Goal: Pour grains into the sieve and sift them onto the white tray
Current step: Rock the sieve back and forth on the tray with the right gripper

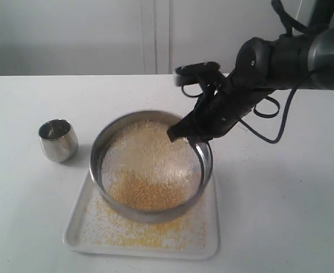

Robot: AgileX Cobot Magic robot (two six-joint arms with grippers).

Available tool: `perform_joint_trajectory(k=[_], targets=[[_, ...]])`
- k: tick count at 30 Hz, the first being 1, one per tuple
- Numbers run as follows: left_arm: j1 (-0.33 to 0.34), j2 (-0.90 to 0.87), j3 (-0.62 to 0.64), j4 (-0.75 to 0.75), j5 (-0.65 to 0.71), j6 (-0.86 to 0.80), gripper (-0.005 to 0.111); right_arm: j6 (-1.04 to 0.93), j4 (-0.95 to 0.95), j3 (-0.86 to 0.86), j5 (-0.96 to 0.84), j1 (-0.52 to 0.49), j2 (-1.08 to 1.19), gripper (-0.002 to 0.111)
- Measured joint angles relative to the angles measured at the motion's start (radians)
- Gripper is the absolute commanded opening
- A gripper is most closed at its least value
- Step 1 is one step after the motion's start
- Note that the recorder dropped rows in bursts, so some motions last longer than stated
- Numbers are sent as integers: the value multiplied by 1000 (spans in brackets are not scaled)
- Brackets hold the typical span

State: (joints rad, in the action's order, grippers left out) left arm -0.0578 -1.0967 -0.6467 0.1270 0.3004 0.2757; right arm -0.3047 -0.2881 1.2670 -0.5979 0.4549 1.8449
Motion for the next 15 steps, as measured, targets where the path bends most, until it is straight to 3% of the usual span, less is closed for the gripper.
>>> perform_joint_trajectory(k=[2, 5, 9, 13, 15], targets=[[0, 0, 0, 0, 0, 0, 0, -16, 44, 0, -65, 11, 2, 0], [0, 0, 0, 0, 0, 0, 0, 225, 77, -10, -56, -4, 11, 0], [0, 0, 0, 0, 0, 0, 0, 41, 87, 5, -17, -4, 10, 0], [0, 0, 0, 0, 0, 0, 0, 256, 89, 1, -14, -9, 12, 0], [0, 0, 0, 0, 0, 0, 0, 171, 60, 5, 1, -13, 12, 0]])
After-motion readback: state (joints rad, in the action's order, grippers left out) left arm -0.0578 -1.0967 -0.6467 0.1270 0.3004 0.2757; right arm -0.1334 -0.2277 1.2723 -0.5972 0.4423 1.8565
